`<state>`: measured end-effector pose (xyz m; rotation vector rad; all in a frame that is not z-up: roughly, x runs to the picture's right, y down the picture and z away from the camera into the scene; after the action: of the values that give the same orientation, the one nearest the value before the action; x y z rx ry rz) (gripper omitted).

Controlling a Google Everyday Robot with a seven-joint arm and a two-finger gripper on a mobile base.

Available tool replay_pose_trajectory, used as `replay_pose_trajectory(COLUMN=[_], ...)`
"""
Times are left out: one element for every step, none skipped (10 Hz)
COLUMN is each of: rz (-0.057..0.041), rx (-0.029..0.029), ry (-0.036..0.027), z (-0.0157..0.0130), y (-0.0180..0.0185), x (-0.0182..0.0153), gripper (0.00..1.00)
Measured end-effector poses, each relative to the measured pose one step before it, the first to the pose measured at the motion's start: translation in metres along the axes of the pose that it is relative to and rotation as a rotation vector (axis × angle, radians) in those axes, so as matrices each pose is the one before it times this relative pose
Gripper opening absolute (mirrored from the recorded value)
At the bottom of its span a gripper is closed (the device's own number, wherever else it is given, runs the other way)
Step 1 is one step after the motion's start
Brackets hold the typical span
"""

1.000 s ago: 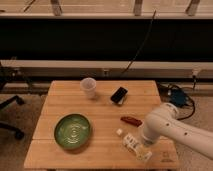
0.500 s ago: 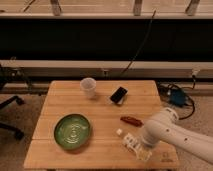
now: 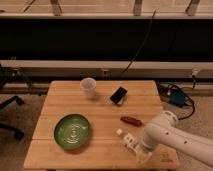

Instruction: Place the bottle in the ceramic bowl

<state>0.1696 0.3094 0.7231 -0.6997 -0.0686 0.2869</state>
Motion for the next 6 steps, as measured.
replay_pose_trajectory(rz=[-0.00430, -0.00776, -0.00518, -0.00511, -0.00707, -0.00416], rx=[-0.00139, -0.00043, 0.00036, 0.00090, 0.00187, 0.00050], ry=[-0.00045, -0.00176, -0.00007, 0.00035, 0.00265, 0.00438], z=[0.00245, 0.00431, 0.00265, 0.00281, 0.00445, 0.00568], y=[0.00078, 0.00088, 0.00052, 0.00022, -0.00051, -0.00105], x=[-0.00155, -0.00228, -0.00131, -0.00132, -0.00089, -0.00014], gripper=[0.80, 0.80, 0.80, 0.80, 0.80, 0.80])
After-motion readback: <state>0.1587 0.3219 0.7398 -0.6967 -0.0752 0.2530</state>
